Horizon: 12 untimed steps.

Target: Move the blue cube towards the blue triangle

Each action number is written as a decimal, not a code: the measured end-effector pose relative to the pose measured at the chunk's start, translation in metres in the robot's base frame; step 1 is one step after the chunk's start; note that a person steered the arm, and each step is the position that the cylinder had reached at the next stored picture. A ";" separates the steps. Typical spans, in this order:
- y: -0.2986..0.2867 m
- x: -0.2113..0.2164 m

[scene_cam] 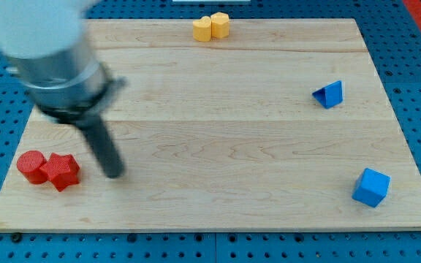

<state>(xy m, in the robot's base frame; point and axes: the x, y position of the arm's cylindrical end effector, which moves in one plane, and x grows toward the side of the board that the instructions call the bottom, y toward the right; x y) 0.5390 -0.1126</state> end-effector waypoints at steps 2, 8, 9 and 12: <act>0.149 0.068; 0.354 -0.018; 0.344 -0.043; 0.357 -0.075</act>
<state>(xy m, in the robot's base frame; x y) 0.4644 0.2441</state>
